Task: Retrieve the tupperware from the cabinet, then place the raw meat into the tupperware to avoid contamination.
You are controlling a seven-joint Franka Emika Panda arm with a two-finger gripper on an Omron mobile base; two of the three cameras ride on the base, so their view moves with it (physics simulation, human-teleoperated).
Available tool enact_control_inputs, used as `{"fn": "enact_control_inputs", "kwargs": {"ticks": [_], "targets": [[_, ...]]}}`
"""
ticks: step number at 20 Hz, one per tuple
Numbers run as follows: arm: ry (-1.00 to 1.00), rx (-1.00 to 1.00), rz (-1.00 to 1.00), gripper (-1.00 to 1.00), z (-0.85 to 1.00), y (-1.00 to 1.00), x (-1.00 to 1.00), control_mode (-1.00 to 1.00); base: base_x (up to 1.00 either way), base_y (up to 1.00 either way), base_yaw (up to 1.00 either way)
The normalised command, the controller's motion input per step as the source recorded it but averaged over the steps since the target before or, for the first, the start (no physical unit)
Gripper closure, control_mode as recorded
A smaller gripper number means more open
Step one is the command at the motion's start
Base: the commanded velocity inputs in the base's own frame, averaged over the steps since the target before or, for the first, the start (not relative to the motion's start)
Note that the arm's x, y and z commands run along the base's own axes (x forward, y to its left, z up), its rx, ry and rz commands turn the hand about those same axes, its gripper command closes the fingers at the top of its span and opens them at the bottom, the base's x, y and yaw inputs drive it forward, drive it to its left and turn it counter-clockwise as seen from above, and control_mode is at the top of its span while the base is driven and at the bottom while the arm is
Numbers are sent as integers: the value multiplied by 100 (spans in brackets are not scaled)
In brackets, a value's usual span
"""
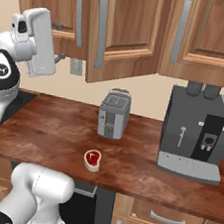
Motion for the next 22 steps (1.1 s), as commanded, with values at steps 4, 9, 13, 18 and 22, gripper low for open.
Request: {"fn": "enact_control_inputs", "kwargs": {"ticks": [4, 9, 13, 18, 22], "targets": [[0, 0, -3, -100, -2, 0, 26, -100, 0, 0, 0], [0, 0, -3, -100, -3, 0, 29, -100, 0, 0, 0], [0, 0, -2, -100, -3, 0, 31, -100, 0, 0, 0], [0, 0, -1, -100, -4, -3, 33, -100, 0, 0, 0], [0, 0, 0, -100, -1, -7, 30, -100, 0, 0, 0]]}}
